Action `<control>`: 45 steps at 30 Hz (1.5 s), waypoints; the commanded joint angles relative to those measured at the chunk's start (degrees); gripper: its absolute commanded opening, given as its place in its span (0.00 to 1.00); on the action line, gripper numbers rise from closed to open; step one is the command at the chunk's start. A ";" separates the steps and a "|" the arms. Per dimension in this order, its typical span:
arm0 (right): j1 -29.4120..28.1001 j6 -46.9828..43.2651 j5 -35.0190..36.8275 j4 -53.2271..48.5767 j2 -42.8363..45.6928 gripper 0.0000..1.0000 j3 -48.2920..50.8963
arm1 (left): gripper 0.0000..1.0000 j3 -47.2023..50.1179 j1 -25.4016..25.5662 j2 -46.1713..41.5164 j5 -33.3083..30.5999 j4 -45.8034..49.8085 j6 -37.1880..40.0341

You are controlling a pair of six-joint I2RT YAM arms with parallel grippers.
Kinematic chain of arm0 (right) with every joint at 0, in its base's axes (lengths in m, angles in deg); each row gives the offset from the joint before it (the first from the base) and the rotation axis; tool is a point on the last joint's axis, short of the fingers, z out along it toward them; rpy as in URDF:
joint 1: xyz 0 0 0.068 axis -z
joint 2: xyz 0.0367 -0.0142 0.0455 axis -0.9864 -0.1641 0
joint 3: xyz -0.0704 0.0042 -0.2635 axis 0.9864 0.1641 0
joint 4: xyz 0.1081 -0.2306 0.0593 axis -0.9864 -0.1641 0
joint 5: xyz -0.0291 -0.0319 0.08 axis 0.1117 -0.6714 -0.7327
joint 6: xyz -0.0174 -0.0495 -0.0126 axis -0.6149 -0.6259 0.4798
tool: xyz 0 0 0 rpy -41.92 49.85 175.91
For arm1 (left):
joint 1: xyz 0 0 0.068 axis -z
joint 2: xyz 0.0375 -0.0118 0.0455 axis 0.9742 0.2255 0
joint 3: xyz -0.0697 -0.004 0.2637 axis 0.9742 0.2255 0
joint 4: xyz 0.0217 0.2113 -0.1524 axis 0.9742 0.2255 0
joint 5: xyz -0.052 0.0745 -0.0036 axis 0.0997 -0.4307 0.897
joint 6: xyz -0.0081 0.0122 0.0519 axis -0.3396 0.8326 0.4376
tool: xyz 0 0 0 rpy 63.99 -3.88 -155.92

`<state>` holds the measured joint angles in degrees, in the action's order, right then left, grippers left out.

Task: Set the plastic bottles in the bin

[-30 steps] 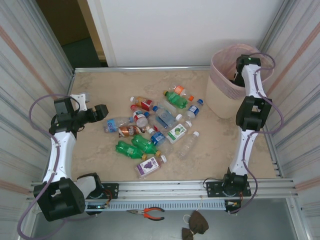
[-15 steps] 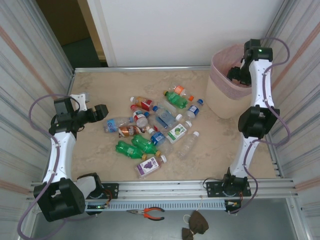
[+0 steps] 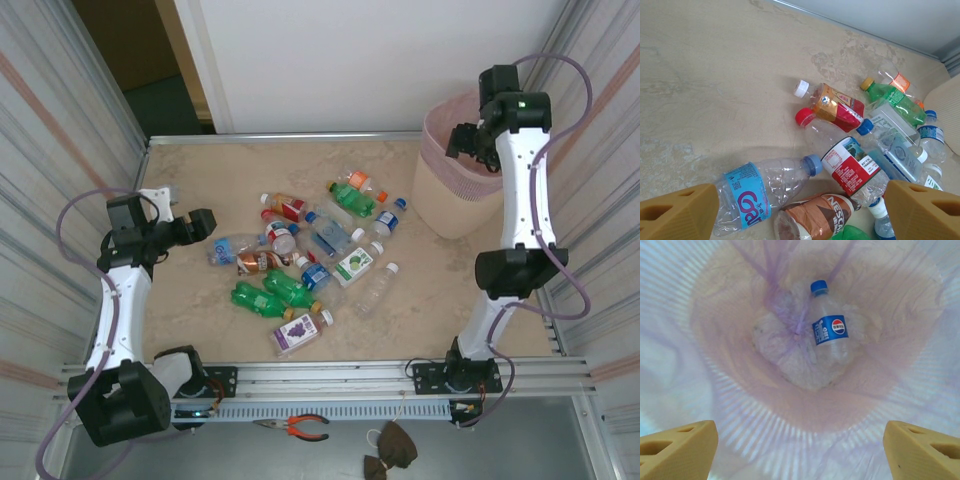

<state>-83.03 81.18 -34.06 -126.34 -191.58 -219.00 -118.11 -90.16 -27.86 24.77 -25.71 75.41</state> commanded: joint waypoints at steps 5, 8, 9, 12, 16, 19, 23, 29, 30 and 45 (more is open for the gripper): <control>-10.84 12.73 8.56 8.98 13.65 0.84 14.07 | 0.86 0.51 -0.49 -1.53 0.35 0.24 0.57; -15.96 19.09 10.76 14.69 18.67 0.82 23.37 | 0.86 0.55 -0.47 -1.60 0.49 0.15 0.45; -17.30 21.15 10.88 16.00 20.02 0.81 26.87 | 0.86 0.61 -0.50 -1.64 0.53 0.14 0.44; -20.70 27.02 11.43 18.79 22.69 0.79 34.10 | 0.86 0.61 -0.52 -1.56 0.90 0.05 0.36; -24.70 32.82 11.99 21.76 24.20 0.78 41.56 | 0.86 0.53 -0.51 -1.41 1.19 -0.13 0.26; -27.67 36.60 12.21 23.47 23.67 0.78 45.40 | 0.86 0.60 -0.52 -1.45 1.37 -0.21 0.15; -30.10 40.37 11.79 28.37 22.33 0.78 50.85 | 0.86 0.70 -0.50 -1.47 1.51 -0.16 0.02; -30.23 42.23 8.00 36.80 18.17 0.76 56.78 | 0.86 0.78 -0.44 -1.47 1.30 -0.13 0.09; -30.13 42.33 7.63 38.02 17.38 0.76 57.55 | 0.86 0.85 -0.45 -1.44 1.35 -0.13 0.09; -26.20 43.04 3.61 52.87 5.19 0.77 63.68 | 0.86 0.72 -0.44 -0.77 0.89 0.05 0.22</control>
<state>-110.01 122.77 -28.97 -76.98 -184.35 -156.49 -118.09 -90.16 -28.14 25.01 -25.73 75.41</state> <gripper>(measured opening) 0.772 0.865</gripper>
